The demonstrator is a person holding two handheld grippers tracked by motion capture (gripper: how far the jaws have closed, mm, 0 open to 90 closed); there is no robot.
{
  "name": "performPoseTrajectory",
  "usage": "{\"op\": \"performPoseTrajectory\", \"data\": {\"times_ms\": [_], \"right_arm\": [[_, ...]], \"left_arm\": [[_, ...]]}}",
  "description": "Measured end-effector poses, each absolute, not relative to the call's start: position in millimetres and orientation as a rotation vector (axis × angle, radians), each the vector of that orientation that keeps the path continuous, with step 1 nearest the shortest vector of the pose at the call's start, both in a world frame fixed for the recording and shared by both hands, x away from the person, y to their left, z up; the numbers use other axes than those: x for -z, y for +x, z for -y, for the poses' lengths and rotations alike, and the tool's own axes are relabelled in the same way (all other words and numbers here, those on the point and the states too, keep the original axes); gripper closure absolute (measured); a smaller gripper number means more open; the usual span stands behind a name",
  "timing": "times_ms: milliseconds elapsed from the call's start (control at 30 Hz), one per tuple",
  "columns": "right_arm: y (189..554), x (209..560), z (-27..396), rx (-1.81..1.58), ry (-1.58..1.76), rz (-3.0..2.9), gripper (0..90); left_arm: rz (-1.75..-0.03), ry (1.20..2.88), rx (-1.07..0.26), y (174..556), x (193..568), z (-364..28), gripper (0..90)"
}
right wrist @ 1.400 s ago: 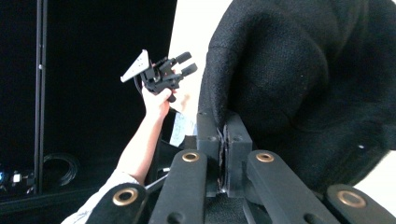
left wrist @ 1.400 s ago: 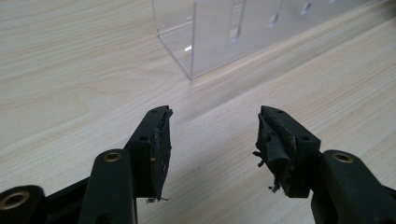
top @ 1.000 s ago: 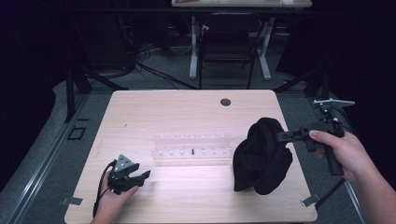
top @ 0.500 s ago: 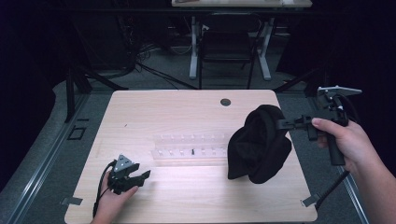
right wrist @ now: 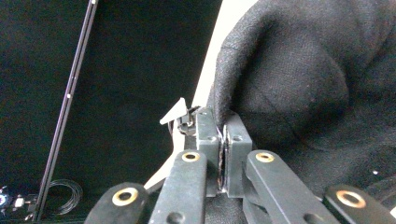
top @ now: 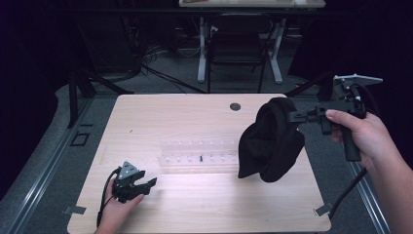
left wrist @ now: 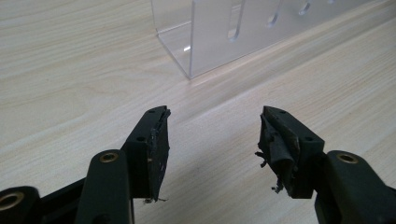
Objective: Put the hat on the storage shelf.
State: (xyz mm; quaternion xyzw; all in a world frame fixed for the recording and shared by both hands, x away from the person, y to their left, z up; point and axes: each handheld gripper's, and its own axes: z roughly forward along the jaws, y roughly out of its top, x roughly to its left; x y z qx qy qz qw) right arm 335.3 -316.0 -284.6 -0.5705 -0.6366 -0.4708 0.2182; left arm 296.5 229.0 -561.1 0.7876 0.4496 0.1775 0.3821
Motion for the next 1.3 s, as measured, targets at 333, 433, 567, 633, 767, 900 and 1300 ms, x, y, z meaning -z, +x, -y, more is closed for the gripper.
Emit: {"op": "performPoseTrajectory", "data": {"times_ms": [333, 433, 567, 633, 767, 900, 1300], "right_arm": [[349, 272, 301, 1.340, -1.549, 1.765, 88.2], [353, 270, 298, 1.342, -1.545, 1.765, 88.2], [360, 267, 290, 1.348, -1.540, 1.765, 88.2], [364, 266, 285, 1.352, -1.528, 1.767, 88.2], [369, 264, 280, 1.358, -1.526, 1.762, 88.2], [374, 262, 276, 1.361, -1.521, 1.762, 88.2], [394, 262, 260, 1.385, -1.525, 1.755, 88.1]], "left_arm": [[-1.145, 2.007, -0.447, 297, 561, -230, 42.8], [-1.144, 2.010, -0.443, 296, 560, -230, 42.8], [-1.145, 2.004, -0.444, 297, 560, -230, 42.8], [-1.144, 2.001, -0.444, 297, 560, -230, 42.9], [-1.145, 1.999, -0.443, 296, 560, -230, 42.8], [-1.143, 2.004, -0.439, 296, 559, -231, 42.9], [-1.142, 2.004, -0.437, 297, 559, -230, 42.8]]}}
